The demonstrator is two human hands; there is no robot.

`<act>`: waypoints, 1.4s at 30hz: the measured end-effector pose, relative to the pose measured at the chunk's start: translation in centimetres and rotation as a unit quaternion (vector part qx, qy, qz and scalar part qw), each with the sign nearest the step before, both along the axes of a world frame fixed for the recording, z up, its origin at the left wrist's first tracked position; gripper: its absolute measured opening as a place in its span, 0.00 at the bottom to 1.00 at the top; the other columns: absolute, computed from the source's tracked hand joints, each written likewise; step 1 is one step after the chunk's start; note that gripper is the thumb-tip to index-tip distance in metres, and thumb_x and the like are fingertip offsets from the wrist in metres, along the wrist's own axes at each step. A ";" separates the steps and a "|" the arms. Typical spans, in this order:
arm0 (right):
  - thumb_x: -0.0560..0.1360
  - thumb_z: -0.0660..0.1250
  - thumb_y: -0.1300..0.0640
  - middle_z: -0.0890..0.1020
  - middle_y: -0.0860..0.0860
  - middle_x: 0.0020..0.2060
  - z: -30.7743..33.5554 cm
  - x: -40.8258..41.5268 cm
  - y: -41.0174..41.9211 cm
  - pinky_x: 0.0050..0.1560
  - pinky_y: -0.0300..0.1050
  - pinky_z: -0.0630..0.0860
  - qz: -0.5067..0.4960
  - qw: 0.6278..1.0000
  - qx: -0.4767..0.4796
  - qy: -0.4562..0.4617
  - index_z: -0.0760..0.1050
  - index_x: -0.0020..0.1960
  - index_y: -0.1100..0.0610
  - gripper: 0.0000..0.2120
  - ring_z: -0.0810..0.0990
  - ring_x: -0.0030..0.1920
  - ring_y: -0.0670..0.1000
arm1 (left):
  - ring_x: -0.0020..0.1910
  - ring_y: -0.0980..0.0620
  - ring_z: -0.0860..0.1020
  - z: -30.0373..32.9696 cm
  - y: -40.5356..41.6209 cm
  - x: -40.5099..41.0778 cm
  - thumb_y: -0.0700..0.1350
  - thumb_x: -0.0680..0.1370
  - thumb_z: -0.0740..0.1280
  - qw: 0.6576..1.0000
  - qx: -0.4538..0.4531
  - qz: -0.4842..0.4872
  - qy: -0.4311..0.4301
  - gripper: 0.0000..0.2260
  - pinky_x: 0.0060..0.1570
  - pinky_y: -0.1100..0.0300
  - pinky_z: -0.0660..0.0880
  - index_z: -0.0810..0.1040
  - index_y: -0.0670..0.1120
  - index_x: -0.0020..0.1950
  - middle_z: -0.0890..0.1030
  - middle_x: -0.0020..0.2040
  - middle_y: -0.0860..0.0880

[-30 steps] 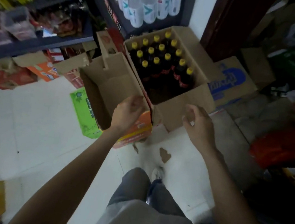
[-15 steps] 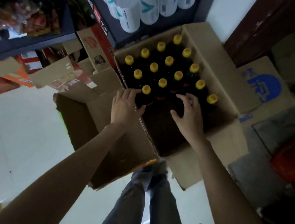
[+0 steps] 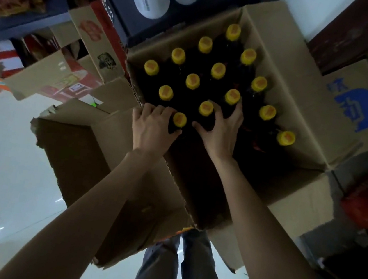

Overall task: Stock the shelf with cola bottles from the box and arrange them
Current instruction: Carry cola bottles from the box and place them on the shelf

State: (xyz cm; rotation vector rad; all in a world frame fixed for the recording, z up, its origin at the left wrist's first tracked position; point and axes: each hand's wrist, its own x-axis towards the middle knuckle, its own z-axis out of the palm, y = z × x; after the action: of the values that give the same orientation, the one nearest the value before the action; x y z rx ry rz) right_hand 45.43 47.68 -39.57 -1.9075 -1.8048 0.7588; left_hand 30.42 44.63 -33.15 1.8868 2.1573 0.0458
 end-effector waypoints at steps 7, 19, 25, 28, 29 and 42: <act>0.69 0.75 0.47 0.55 0.60 0.76 -0.5 -0.5 -0.3 0.70 0.55 0.62 -0.063 0.996 0.009 0.067 0.78 0.62 0.49 0.23 0.54 0.75 0.62 | 0.57 0.47 0.74 -0.9 -0.2 -0.2 0.58 0.72 0.70 0.998 0.056 0.013 -0.020 0.18 0.51 0.55 0.55 0.79 0.52 0.59 0.81 0.56 0.53; 0.73 0.70 0.47 0.60 0.57 0.74 4.0 0.5 -3.6 0.71 0.36 0.60 -0.124 0.960 0.053 0.245 0.78 0.59 0.50 0.16 0.57 0.75 0.55 | 0.61 0.51 0.71 0.3 -1.9 -1.4 0.63 0.75 0.63 0.963 0.173 -0.001 -0.204 0.19 0.60 0.50 0.58 0.77 0.50 0.57 0.78 0.56 0.54; 0.75 0.65 0.50 0.78 0.51 0.61 13.0 3.6 -6.5 0.62 0.38 0.72 -0.119 0.921 0.079 0.361 0.73 0.63 0.54 0.18 0.75 0.65 0.49 | 0.65 0.48 0.74 7.5 -3.2 0.9 0.56 0.77 0.65 0.840 0.155 0.018 -0.519 0.16 0.61 0.38 0.71 0.71 0.52 0.62 0.76 0.63 0.55; 0.75 0.66 0.49 0.80 0.40 0.54 17.9 5.6 -8.5 0.56 0.34 0.72 -0.151 0.896 0.112 0.403 0.73 0.59 0.49 0.13 0.78 0.57 0.42 | 0.63 0.50 0.75 11.8 -3.7 2.7 0.56 0.77 0.65 0.808 0.149 -0.015 -0.569 0.13 0.60 0.45 0.74 0.71 0.59 0.61 0.77 0.61 0.58; 0.75 0.66 0.49 0.80 0.41 0.52 19.3 6.4 -9.5 0.55 0.35 0.72 -0.162 0.888 0.132 0.409 0.74 0.58 0.51 0.13 0.78 0.56 0.44 | 0.62 0.53 0.75 13.1 -3.8 3.3 0.57 0.77 0.64 0.802 0.146 -0.028 -0.578 0.13 0.59 0.51 0.74 0.71 0.60 0.61 0.77 0.60 0.59; 0.75 0.61 0.45 0.79 0.55 0.44 30.8 16.4 -30.5 0.51 0.41 0.71 -0.322 0.872 0.210 0.302 0.73 0.52 0.57 0.16 0.75 0.47 0.46 | 0.51 0.51 0.78 24.1 -14.5 16.9 0.50 0.80 0.57 0.753 0.023 -0.275 -0.597 0.13 0.55 0.55 0.72 0.74 0.42 0.53 0.79 0.49 0.54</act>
State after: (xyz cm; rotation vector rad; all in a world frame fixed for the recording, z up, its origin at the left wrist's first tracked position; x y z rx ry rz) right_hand 61.82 17.20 -8.80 -1.5728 -0.7860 0.5608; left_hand 47.33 30.08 -9.07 1.6427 0.7138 0.9055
